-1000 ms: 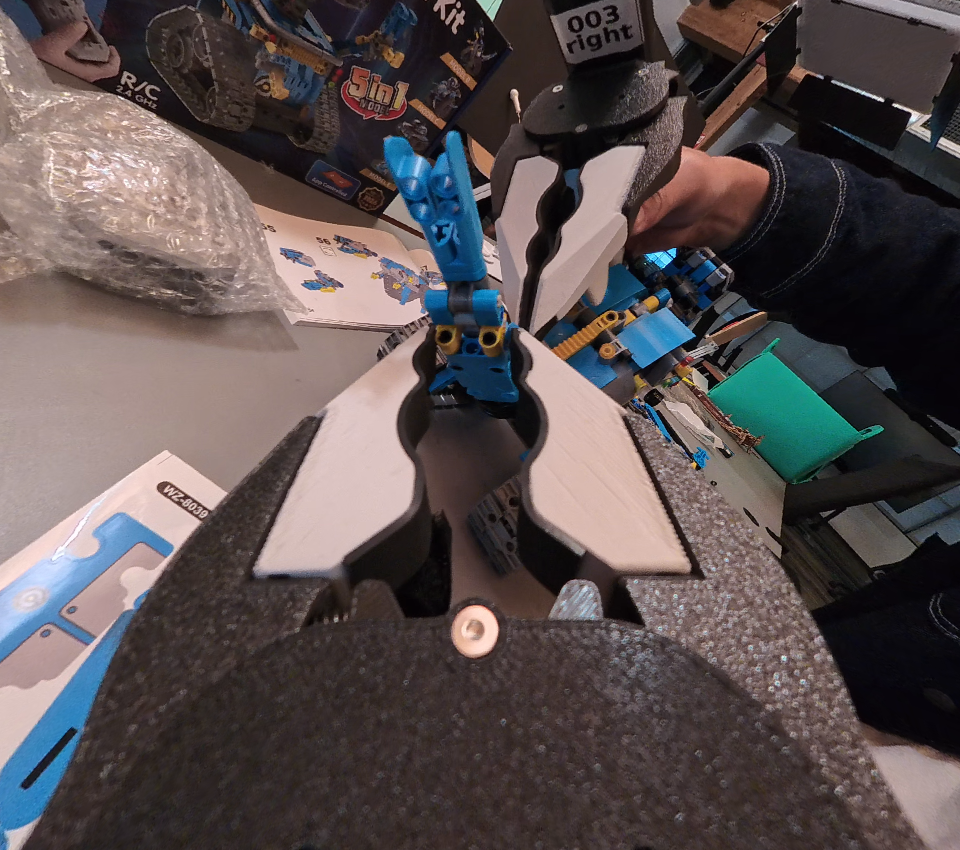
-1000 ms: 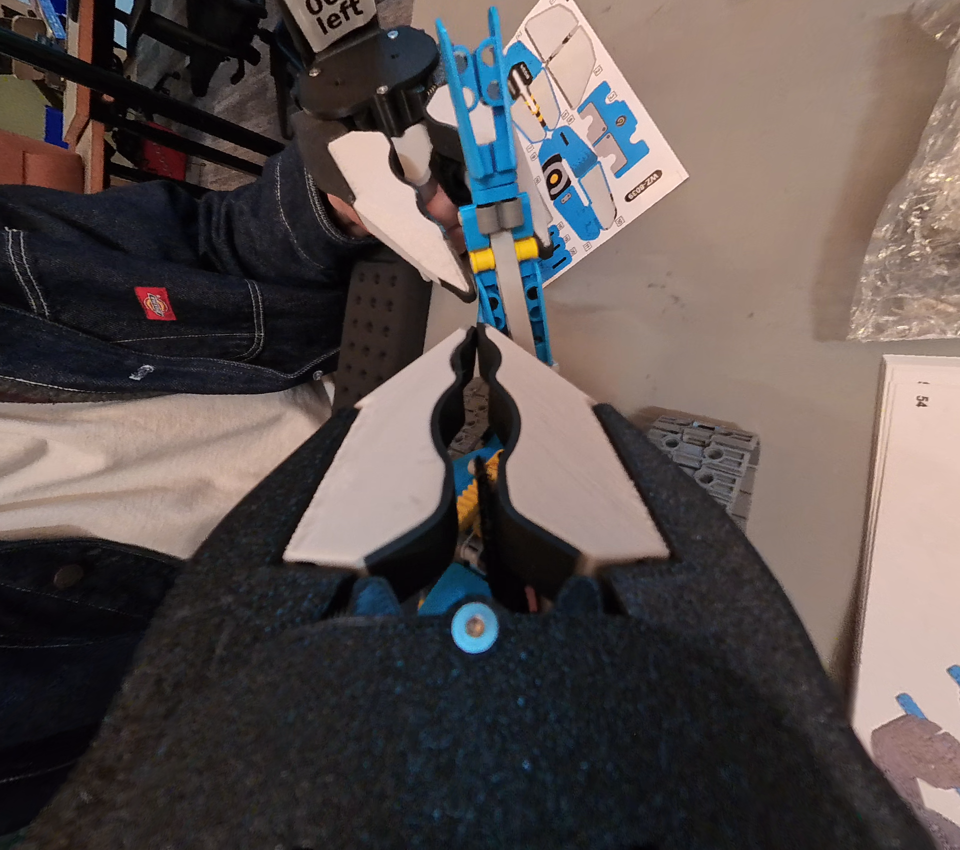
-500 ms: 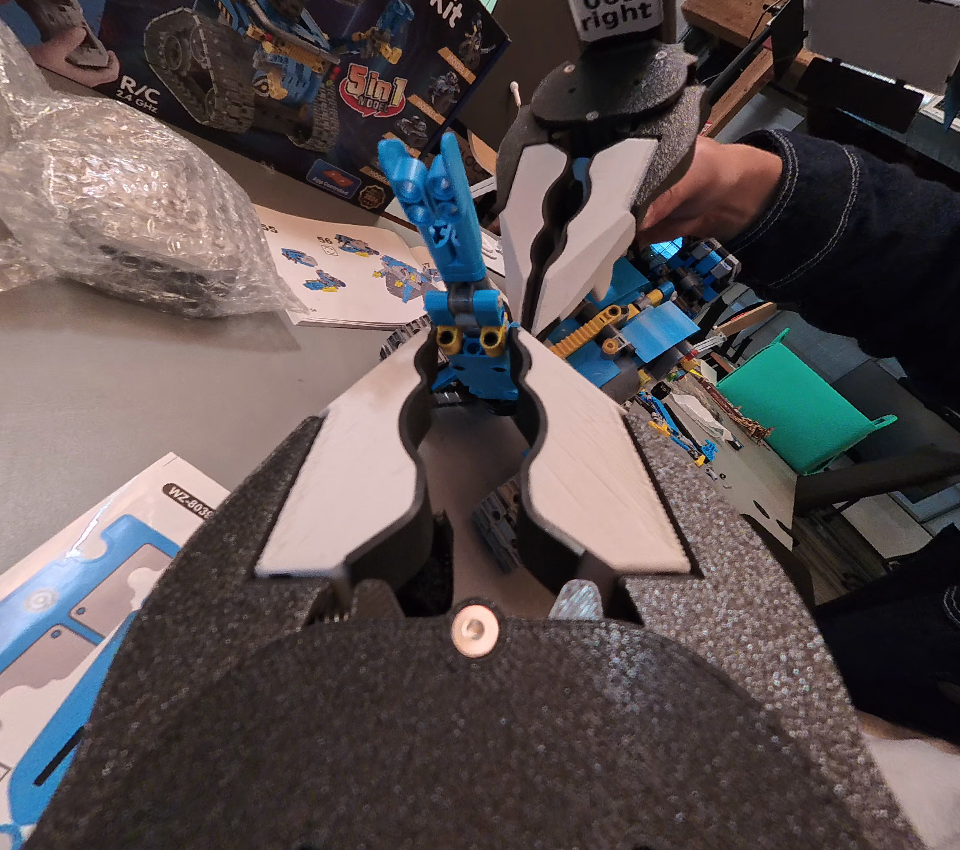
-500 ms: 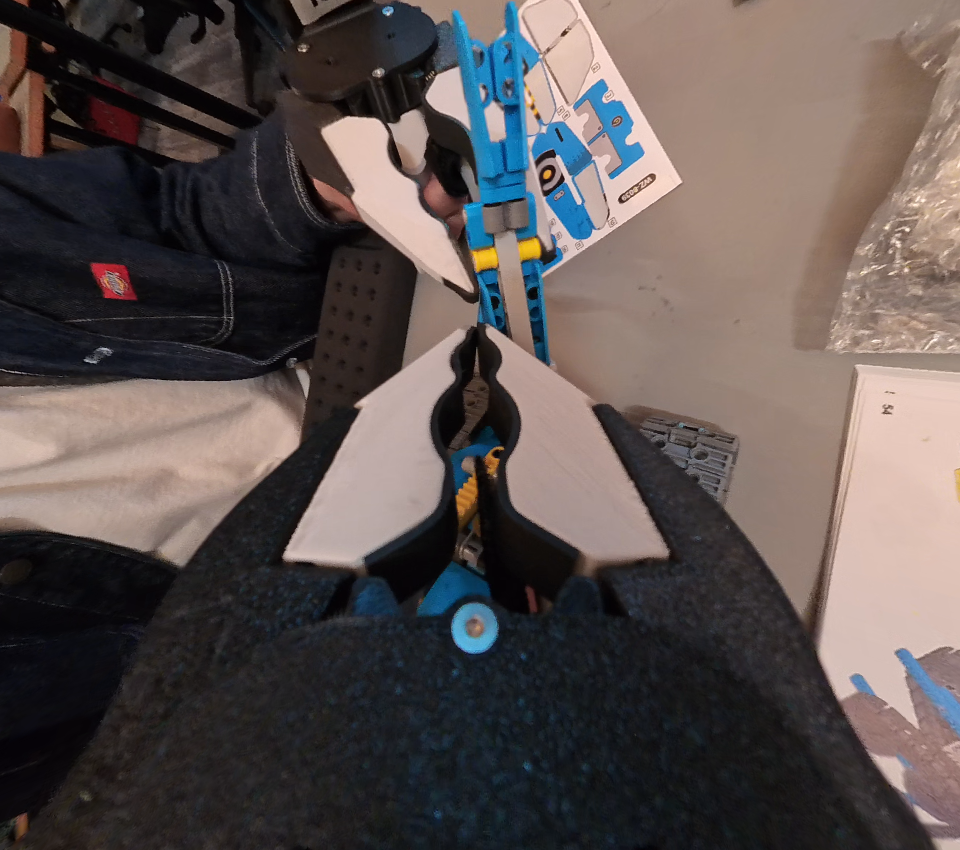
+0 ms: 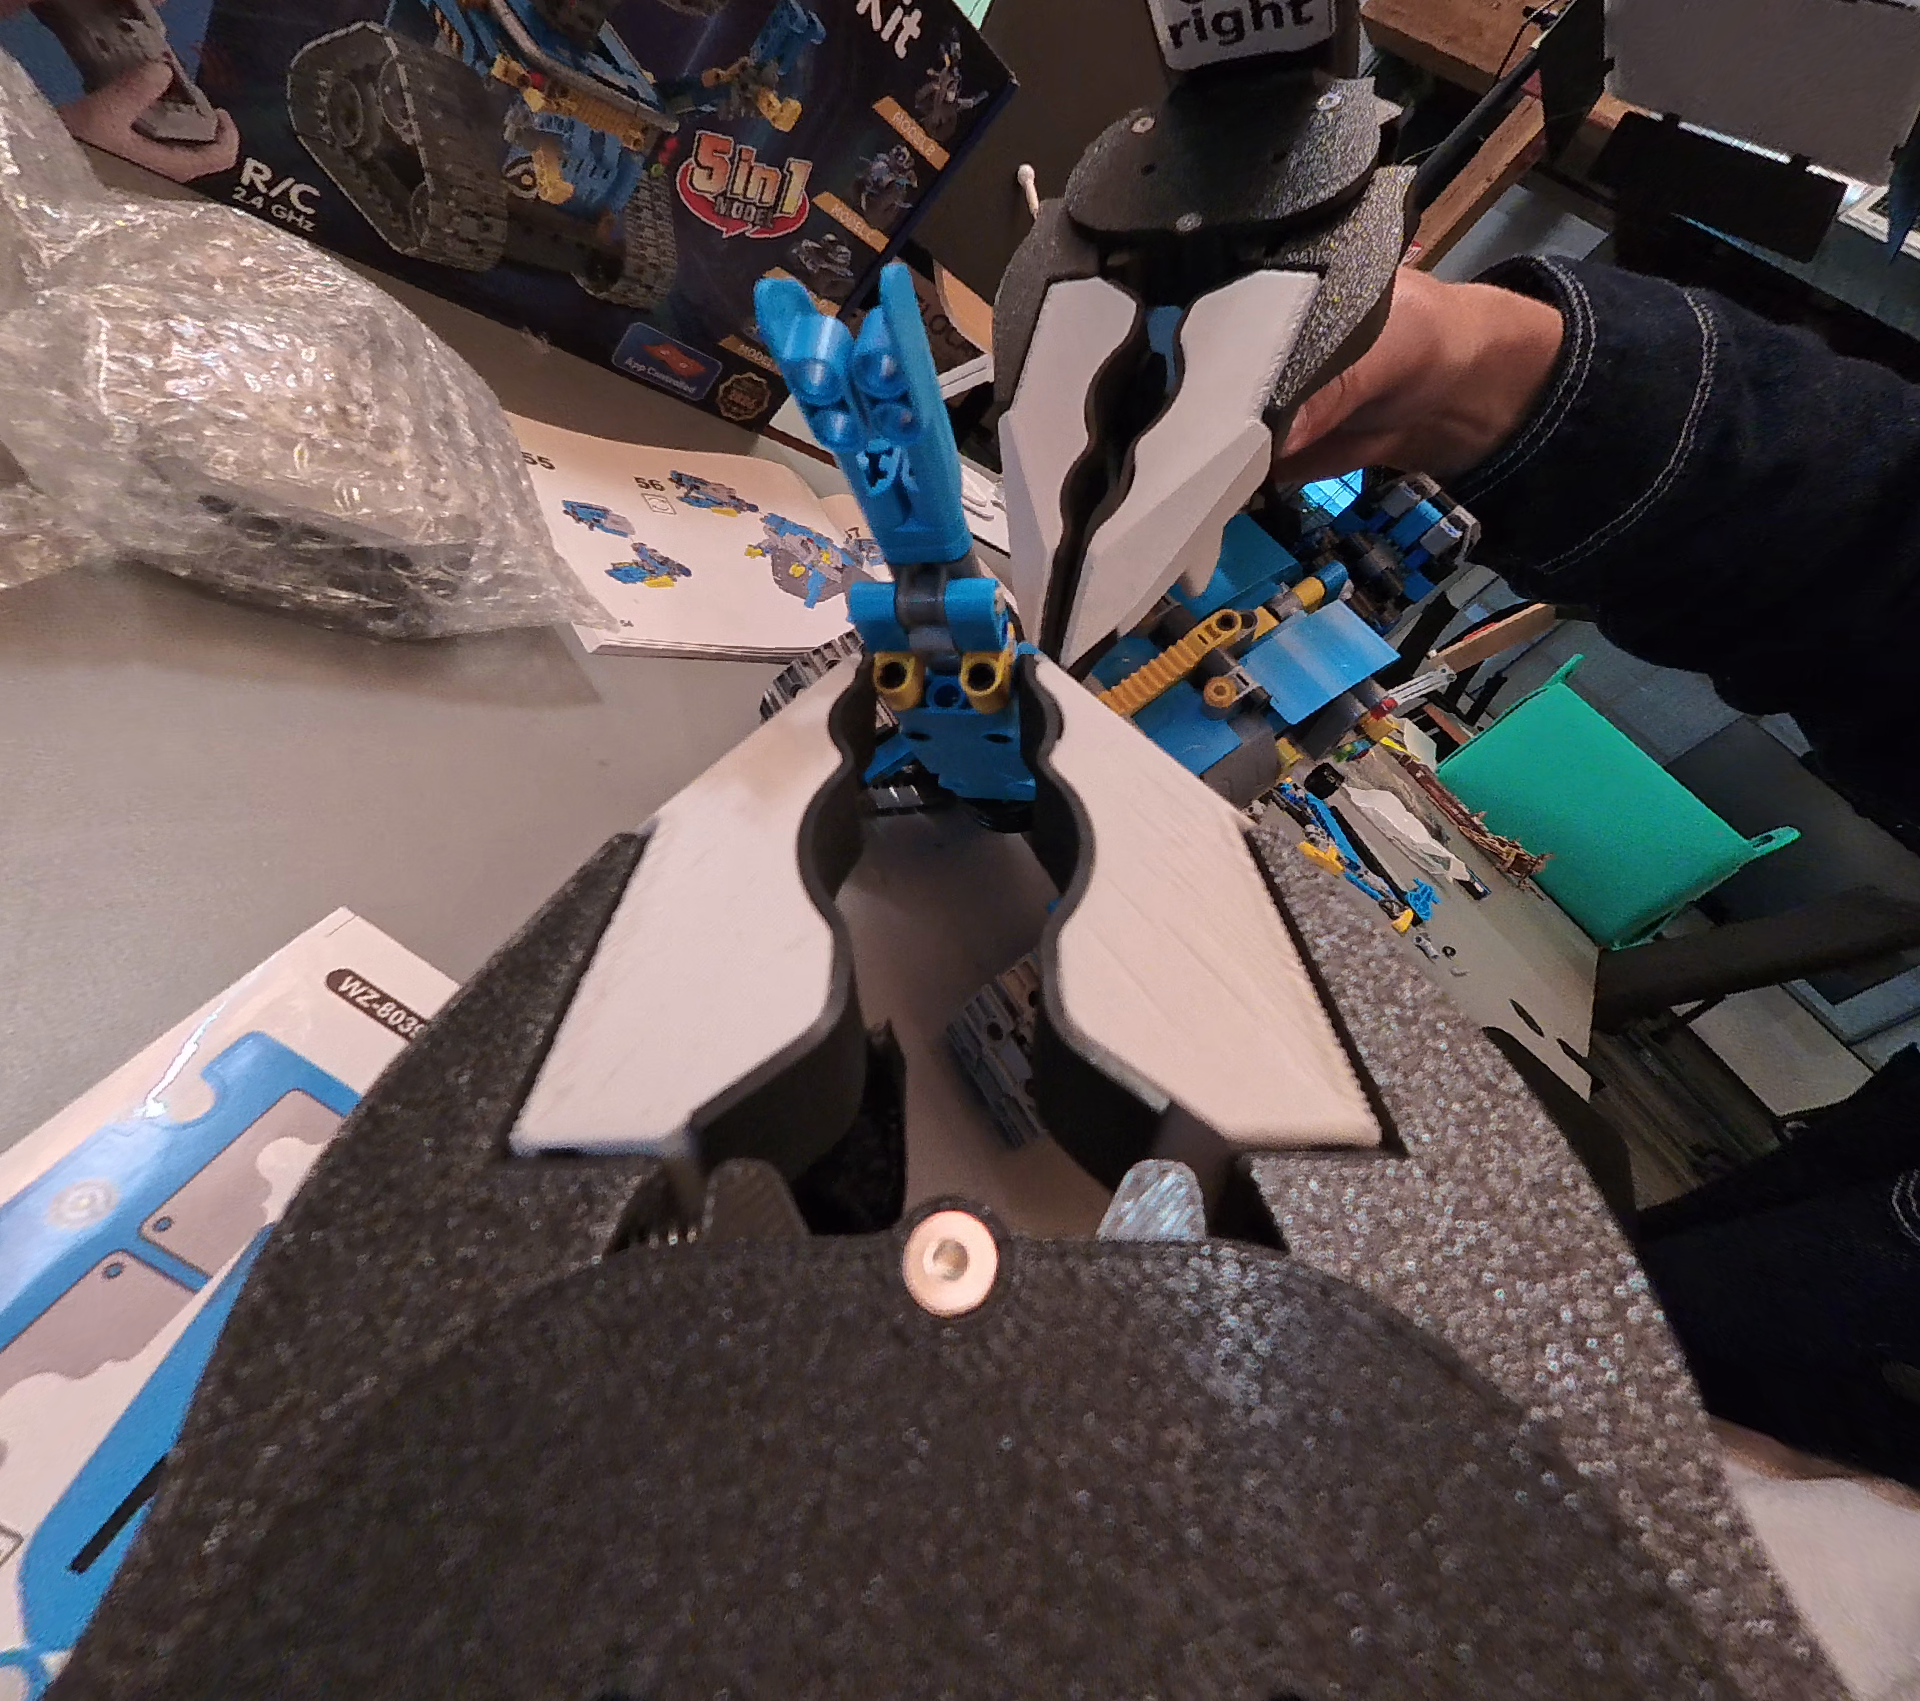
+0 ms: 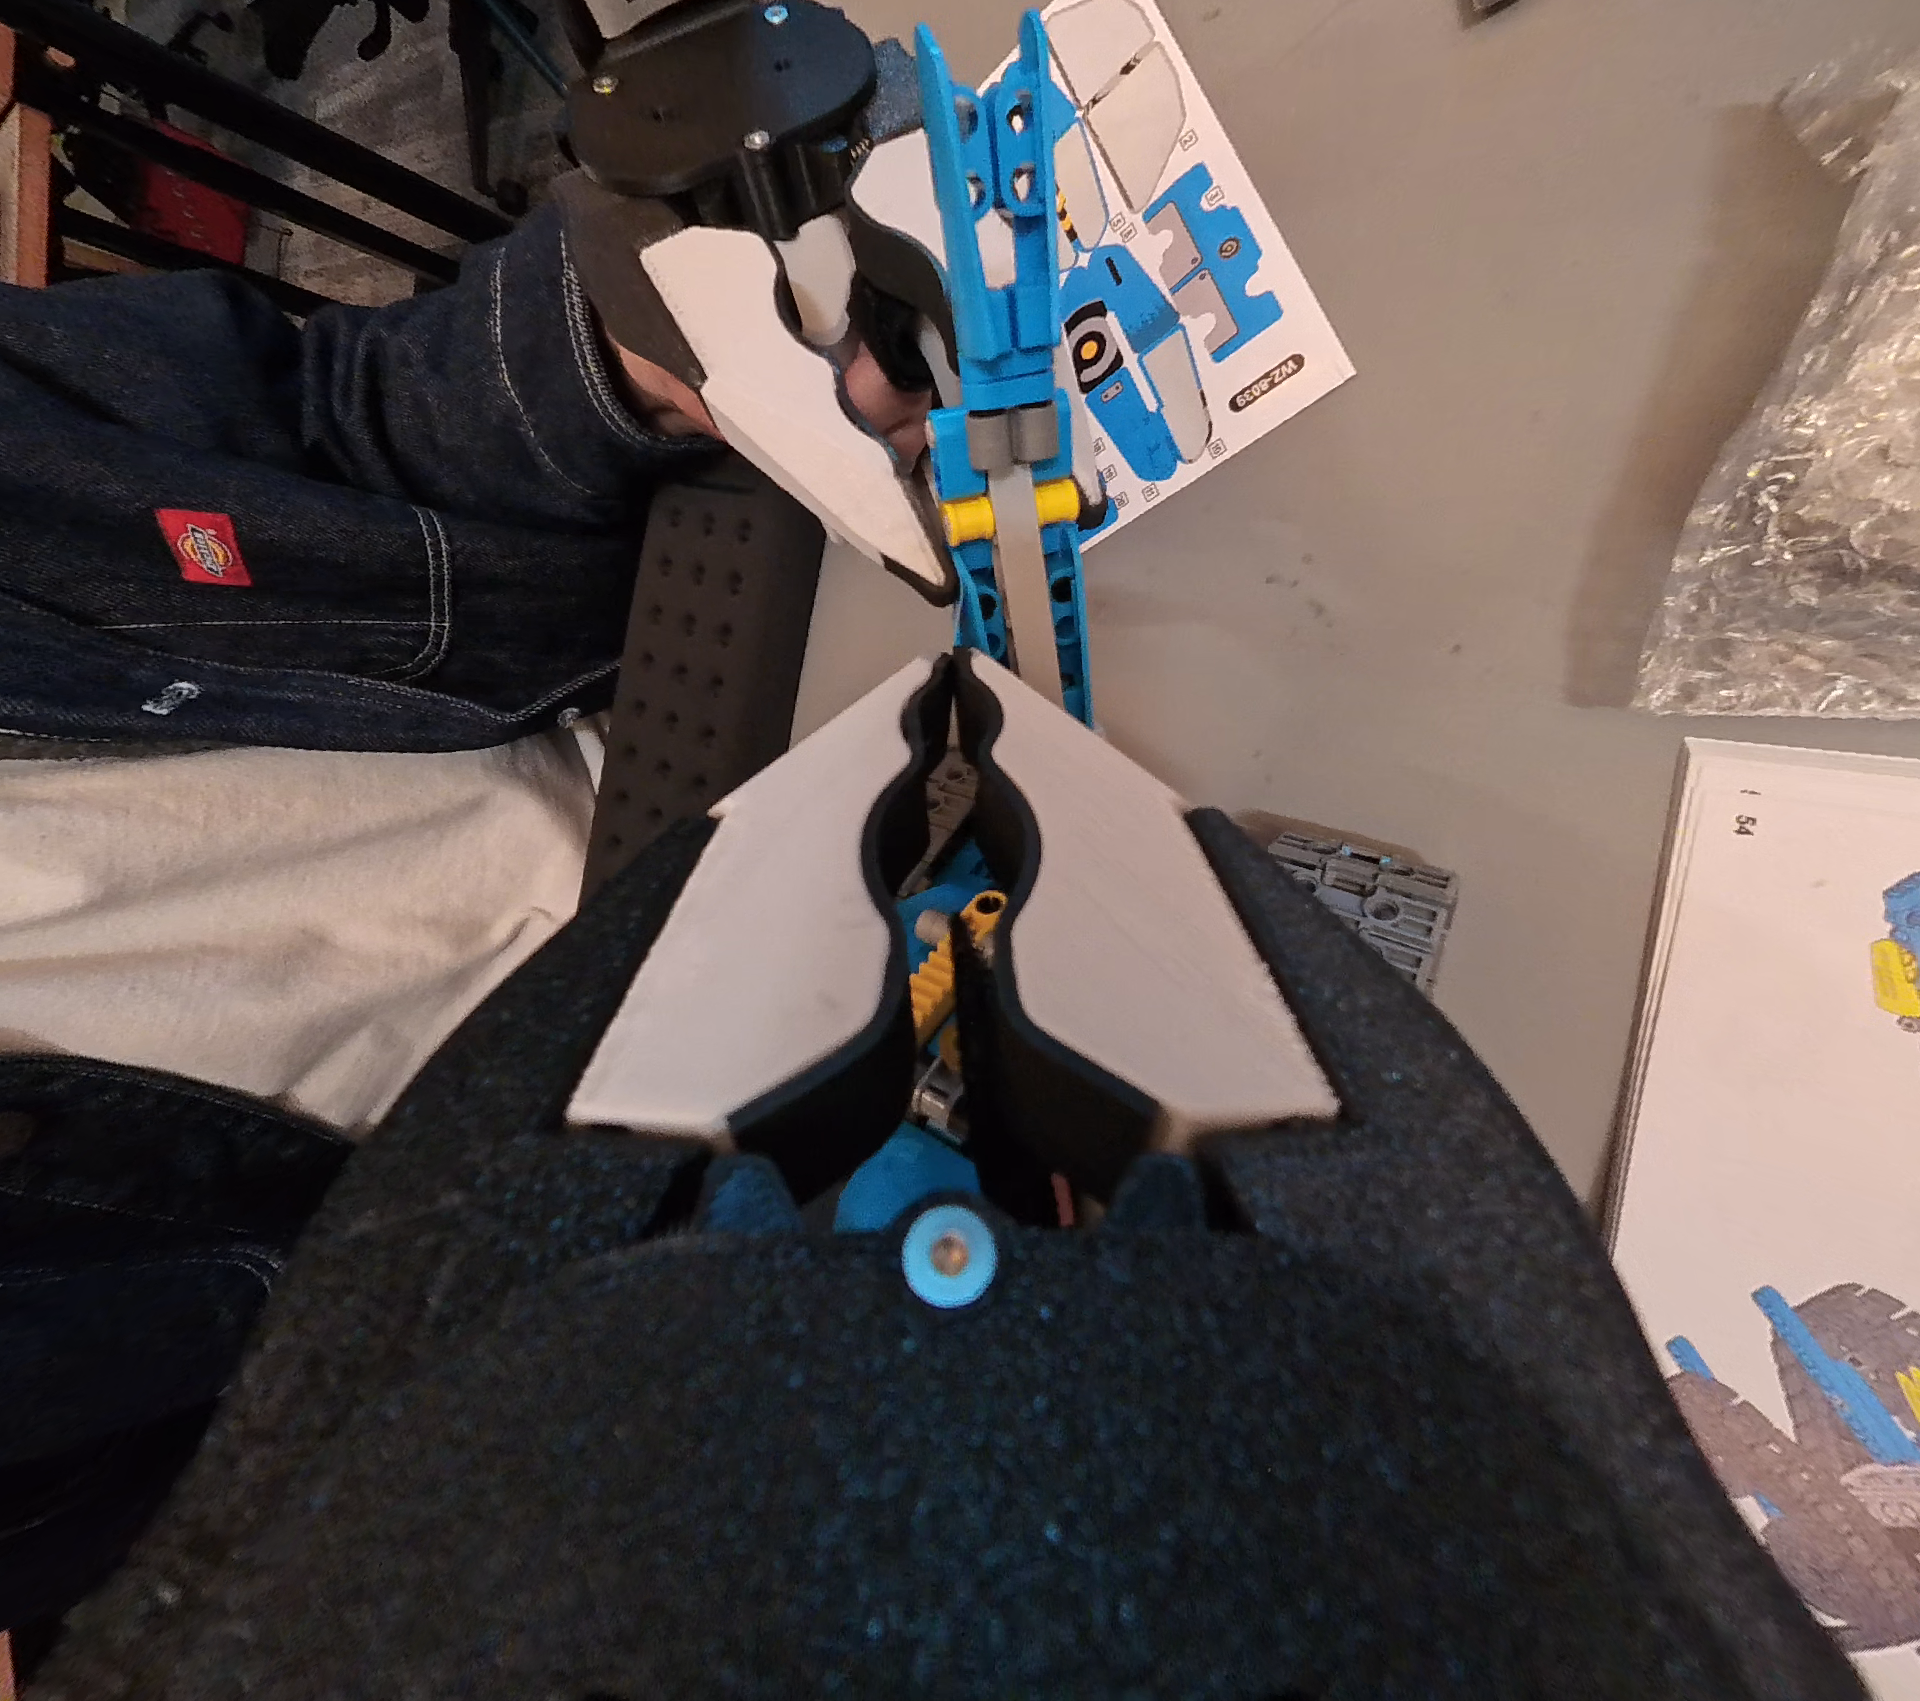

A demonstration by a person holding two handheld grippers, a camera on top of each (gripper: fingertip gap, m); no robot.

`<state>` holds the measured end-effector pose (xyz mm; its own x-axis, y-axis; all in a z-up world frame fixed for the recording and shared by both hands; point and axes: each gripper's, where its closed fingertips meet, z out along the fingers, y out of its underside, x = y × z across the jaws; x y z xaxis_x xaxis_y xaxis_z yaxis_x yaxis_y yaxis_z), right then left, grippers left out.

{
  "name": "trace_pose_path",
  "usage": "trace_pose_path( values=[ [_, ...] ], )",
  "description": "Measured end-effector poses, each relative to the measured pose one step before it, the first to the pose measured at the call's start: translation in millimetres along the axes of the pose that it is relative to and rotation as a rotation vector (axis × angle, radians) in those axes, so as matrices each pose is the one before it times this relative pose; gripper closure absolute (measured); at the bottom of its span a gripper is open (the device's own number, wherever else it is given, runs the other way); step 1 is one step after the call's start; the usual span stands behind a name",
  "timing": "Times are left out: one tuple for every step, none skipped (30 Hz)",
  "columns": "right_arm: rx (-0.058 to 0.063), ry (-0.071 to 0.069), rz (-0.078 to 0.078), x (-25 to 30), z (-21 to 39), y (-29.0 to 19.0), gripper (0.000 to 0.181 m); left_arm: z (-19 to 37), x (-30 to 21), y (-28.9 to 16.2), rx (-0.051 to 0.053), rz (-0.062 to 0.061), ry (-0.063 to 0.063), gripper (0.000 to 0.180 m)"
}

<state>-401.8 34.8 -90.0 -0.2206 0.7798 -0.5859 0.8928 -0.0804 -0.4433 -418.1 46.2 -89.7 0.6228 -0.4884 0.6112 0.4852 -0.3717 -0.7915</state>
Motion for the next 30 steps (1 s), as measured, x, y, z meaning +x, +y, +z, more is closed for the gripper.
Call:
trace_pose_path(
  values=[
    [0.0003,0.0012,-0.0002,0.05,0.02,-0.08,0.181,-0.03,-0.02,0.03,-0.0002,0.0015,-0.0006,0.155],
    [0.0,0.0005,0.0019,-0.1,0.09,0.14,0.181,-0.1,-0.07,0.07,-0.0002,0.0015,-0.0001,0.155],
    [0.0,0.0016,0.0025,-0.02,-0.07,-0.04,0.181,-0.11,0.09,0.06,-0.0001,0.0015,-0.0002,0.155],
    [0.0007,0.0029,-0.0007,0.08,-0.11,-0.04,0.181,-0.03,0.09,0.0,0.0001,0.0024,-0.0006,0.155],
    [0.0011,0.001,-0.0042,-0.26,-0.18,0.02,0.181,-0.03,0.27,0.03,0.0005,0.0043,-0.0004,0.155],
    [0.0016,-0.0002,-0.0048,-0.42,-0.22,0.12,0.181,-0.02,0.09,0.03,0.0005,0.0042,-0.0005,0.155],
    [0.0018,0.0008,-0.0047,-0.35,-0.11,0.01,0.18,-0.01,0.02,0.07,0.0001,0.0012,-0.0001,0.155],
    [0.0009,0.0008,-0.0019,-0.26,-0.12,0.12,0.178,-0.06,0.07,0.03,0.0001,-0.0011,0.0008,0.155],
    [-0.0006,-0.0046,0.0003,-0.96,-0.1,0.1,0.176,-0.07,-0.07,0.13,-0.0001,-0.0003,0.0007,0.155],
    [-0.0052,-0.0021,0.0016,-0.52,-0.04,0.83,0.174,-0.08,-0.13,0.07,-0.0003,0.0,0.0,0.155],
    [-0.0035,0.0032,-0.001,0.41,-0.22,0.59,0.174,-0.05,-0.18,0.05,-0.0001,-0.0012,0.0003,0.155],
    [0.0009,0.0026,-0.0029,0.21,0.06,0.11,0.174,0.0,-0.07,0.04,-0.0003,-0.0009,0.0003,0.155],
    [0.0003,0.0014,-0.0018,0.07,0.0,0.11,0.174,-0.01,0.04,0.02,-0.0002,-0.0003,0.0002,0.155],
    [-0.0008,0.0005,0.0004,-0.1,-0.06,0.08,0.174,-0.02,0.15,0.01,-0.0001,0.0001,-0.0001,0.155],
    [-0.0017,0.0013,0.0007,0.05,-0.23,0.28,0.174,-0.01,-0.04,0.02,-0.0002,0.0002,-0.0002,0.155],
    [-0.0006,0.0011,-0.0005,0.09,-0.19,0.21,0.174,-0.01,0.0,0.02,-0.0001,-0.0001,0.0,0.155],
    [-0.0012,0.0038,-0.0002,0.48,-0.38,0.48,0.174,-0.08,-0.05,0.06,-0.0002,-0.0006,0.0002,0.155],
    [-0.0009,0.0036,0.0005,0.56,-0.47,0.41,0.174,-0.13,-0.01,-0.09,-0.0001,-0.0007,0.0005,0.155],
    [-0.0015,0.0017,0.0014,0.38,-0.51,0.76,0.173,0.01,0.03,-0.03,0.0002,0.0002,0.0003,0.155],
    [-0.0027,0.0063,0.0006,1.1,-0.73,0.88,0.173,0.01,0.08,-0.06,0.0004,0.0011,-0.0001,0.155],
    [-0.0053,0.0134,-0.0015,2.17,-0.7,1.44,0.17,-0.12,0.12,-0.08,0.0006,0.001,0.0002,0.155],
    [-0.011,0.0075,-0.0022,1.35,-0.83,2.33,0.17,-0.03,-0.04,-0.02,0.0004,-0.0003,0.0004,0.155],
    [-0.0056,0.0011,-0.0016,0.2,-0.89,1.45,0.17,-0.04,0.01,-0.02,0.0004,-0.0004,0.0008,0.155],
    [0.005,0.0061,-0.0029,0.89,-1.29,-0.31,0.169,-0.05,0.13,-0.02,0.0004,0.0003,0.0007,0.155],
    [0.0078,0.0075,-0.0048,1.02,-1.18,-1.02,0.169,0.0,0.01,-0.08,0.0,0.0003,-0.0002,0.155],
    [0.0053,0.0059,-0.0069,0.53,-1.22,-1.52,0.169,0.07,-0.01,-0.03,-0.0001,-0.0002,0.0002,0.155],
    [0.0101,0.0076,-0.009,0.6,-0.98,-2.78,0.168,0.02,0.06,-0.05,0.0003,0.0005,0.0007,0.155],
    [0.0128,0.0106,-0.0134,0.92,-0.51,-3.39,0.167,-0.05,0.06,-0.01,0.0003,0.0004,0.0003,0.155],
    [0.0056,0.0116,-0.0204,0.63,0.12,-2.72,0.166,0.01,0.01,0.05,0.0002,-0.0006,0.0003,0.155],
    [0.0048,0.0056,-0.0263,-0.64,0.53,-2.68,0.166,-0.06,-0.01,-0.05,0.0,-0.0007,0.0001,0.155]
  ],
)
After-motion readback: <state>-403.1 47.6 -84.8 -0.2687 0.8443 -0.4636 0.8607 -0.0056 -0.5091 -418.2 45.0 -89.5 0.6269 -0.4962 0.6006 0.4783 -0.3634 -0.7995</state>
